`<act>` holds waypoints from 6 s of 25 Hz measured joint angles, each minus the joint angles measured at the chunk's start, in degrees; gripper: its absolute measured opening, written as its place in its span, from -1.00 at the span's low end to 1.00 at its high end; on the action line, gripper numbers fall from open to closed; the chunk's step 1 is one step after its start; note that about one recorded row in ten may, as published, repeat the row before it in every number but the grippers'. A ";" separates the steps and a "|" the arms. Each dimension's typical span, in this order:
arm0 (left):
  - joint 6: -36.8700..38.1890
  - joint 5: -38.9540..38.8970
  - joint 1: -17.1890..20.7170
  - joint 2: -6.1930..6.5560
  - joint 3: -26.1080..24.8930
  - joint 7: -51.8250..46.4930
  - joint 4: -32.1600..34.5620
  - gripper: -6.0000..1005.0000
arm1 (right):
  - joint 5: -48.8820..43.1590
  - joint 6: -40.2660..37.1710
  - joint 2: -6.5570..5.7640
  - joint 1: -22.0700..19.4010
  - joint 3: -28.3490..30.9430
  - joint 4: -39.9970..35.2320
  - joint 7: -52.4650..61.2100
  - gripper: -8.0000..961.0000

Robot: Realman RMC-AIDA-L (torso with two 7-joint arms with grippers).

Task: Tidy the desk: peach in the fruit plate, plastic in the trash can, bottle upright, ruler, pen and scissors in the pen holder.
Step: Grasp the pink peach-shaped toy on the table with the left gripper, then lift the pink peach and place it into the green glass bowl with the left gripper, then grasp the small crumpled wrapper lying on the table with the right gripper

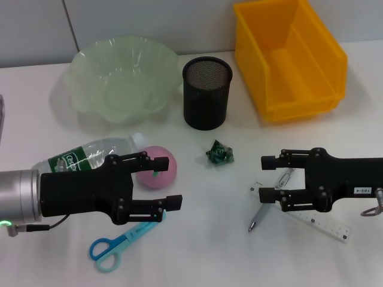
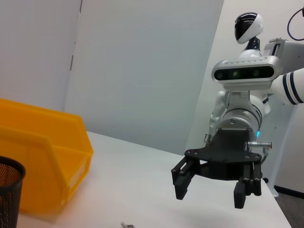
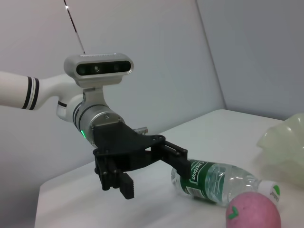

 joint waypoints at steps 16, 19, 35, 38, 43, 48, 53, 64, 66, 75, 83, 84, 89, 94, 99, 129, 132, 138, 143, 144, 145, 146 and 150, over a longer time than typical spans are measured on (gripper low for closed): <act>0.47 -0.13 0.12 0.20 -0.27 -0.12 0.71 0.63 | 0.00 -0.02 0.00 -0.40 0.37 0.00 0.00 0.55; 0.45 -0.44 0.17 -0.20 -0.81 -0.49 3.60 0.62 | 0.03 -0.01 0.00 -0.80 0.55 0.00 0.06 0.55; -9.00 23.63 -10.98 -2.66 3.34 -18.22 24.58 0.60 | 0.33 2.00 0.00 -2.71 1.40 0.00 0.60 0.55; -10.61 26.46 -11.85 -2.70 6.04 -20.82 25.94 0.60 | 0.35 2.17 0.00 -2.76 1.54 0.00 0.61 0.55; -19.32 32.18 -12.35 -2.94 17.61 -25.37 28.04 0.59 | 0.36 2.25 -0.01 -2.86 2.24 0.00 0.59 0.55; -25.37 37.38 -12.38 -3.08 25.07 -29.64 27.98 0.58 | 0.36 2.55 -0.04 -2.96 2.38 0.00 0.51 0.55; -26.26 39.61 -12.40 -3.08 26.29 -31.31 27.92 0.58 | 0.36 2.72 -0.08 -3.00 2.42 0.00 0.44 0.54; -26.23 40.81 -12.46 -3.08 26.38 -31.65 27.29 0.56 | 0.28 2.72 -0.17 -2.94 2.41 0.00 0.45 0.54; -25.99 40.84 -12.47 -3.08 26.41 -31.67 27.25 0.48 | 0.28 2.73 -0.17 -2.96 2.41 0.00 0.45 0.54; -25.96 40.48 -11.88 -3.08 26.45 -31.78 27.86 0.06 | 0.33 2.72 -0.11 -2.99 2.41 0.00 0.33 0.54; -25.11 38.90 -11.65 -3.03 25.27 -35.16 29.60 -0.20 | 0.35 2.73 0.00 -2.99 2.41 0.10 0.33 0.54; -24.83 37.25 -11.43 -2.94 24.42 -35.38 30.05 -0.24 | 0.35 2.73 0.00 -2.99 2.41 0.10 0.33 0.54; -21.83 26.98 -9.84 -2.57 16.32 -34.66 31.14 -0.35 | 0.36 2.75 0.00 -2.99 2.41 0.00 0.42 0.54; -25.31 21.46 -7.88 -2.67 9.94 -33.91 30.62 -0.45 | 0.35 2.76 0.00 -2.99 2.41 -0.01 0.53 0.54; -37.94 14.02 -6.26 -2.84 9.67 -32.79 27.78 -0.51 | 0.35 2.76 0.19 -2.99 2.41 0.01 0.57 0.54; -70.82 -2.33 -11.74 -3.17 18.98 -27.73 7.73 0.34 | 0.13 2.74 0.44 -2.82 2.05 0.00 0.57 0.54; -69.77 -2.53 -11.67 -3.15 18.96 -27.76 8.09 0.46 | 0.06 2.79 0.44 -2.83 2.13 0.00 0.50 0.54; -53.17 -3.13 -9.75 -2.35 13.46 -28.95 11.54 0.63 | 0.07 2.79 0.44 -2.97 2.37 0.00 0.46 0.54; -33.44 -2.79 -6.92 -1.45 4.37 -28.17 13.86 0.68 | 0.22 2.40 0.31 -3.19 2.44 0.00 0.64 0.54; -28.70 -2.54 -6.29 -0.94 2.58 -27.34 13.90 0.68 | 0.22 2.33 0.27 -3.25 2.48 0.00 0.68 0.54; -22.61 -2.28 -5.39 -0.05 1.63 -25.77 13.83 0.68 | 0.25 2.19 0.17 -3.33 2.68 0.00 0.90 0.54; -22.61 -2.28 -5.39 -0.05 1.63 -25.77 13.83 0.68 | 0.25 2.19 0.17 -3.33 2.68 0.00 0.90 0.54; -11.37 0.23 -2.51 0.85 1.85 -20.25 13.65 0.68 | 0.25 1.27 -0.33 -3.37 2.87 -0.63 2.64 0.54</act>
